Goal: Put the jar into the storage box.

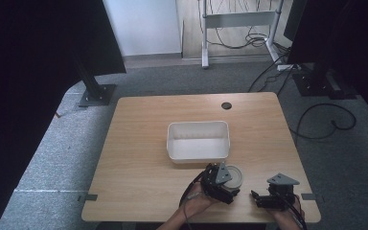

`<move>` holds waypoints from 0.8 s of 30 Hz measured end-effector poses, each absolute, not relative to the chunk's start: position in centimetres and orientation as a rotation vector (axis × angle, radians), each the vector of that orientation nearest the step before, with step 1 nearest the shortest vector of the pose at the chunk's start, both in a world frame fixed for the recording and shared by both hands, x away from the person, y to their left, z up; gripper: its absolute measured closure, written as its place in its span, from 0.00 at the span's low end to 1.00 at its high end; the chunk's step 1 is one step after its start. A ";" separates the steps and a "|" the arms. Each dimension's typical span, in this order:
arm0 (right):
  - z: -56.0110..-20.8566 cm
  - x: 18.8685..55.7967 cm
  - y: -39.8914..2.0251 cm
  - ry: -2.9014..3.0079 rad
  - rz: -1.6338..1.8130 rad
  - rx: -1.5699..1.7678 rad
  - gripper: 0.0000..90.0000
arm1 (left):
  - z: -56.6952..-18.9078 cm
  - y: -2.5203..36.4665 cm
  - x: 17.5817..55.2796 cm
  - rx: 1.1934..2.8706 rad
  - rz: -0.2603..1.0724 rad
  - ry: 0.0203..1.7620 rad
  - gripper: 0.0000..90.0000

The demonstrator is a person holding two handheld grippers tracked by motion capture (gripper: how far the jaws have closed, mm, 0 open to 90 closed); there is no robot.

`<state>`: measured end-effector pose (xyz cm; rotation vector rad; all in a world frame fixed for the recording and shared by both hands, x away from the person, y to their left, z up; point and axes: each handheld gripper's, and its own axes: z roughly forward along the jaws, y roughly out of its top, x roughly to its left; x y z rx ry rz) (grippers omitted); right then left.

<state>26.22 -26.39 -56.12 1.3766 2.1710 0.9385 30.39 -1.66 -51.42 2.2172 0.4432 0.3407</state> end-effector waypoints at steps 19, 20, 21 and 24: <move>-56.1 26.2 -26.4 2.171 0.939 1.377 0.03 | -49.3 0.5 31.6 2.210 0.397 0.483 0.11; -56.1 26.2 -26.4 2.171 0.939 1.377 0.03 | -49.0 0.7 31.8 2.208 0.407 0.487 0.11; -56.1 26.2 -26.4 2.171 0.939 1.377 0.03 | -49.0 0.7 31.8 2.208 0.407 0.487 0.11; -56.1 26.2 -26.4 2.171 0.939 1.377 0.03 | -48.6 1.2 32.1 2.202 0.412 0.501 0.11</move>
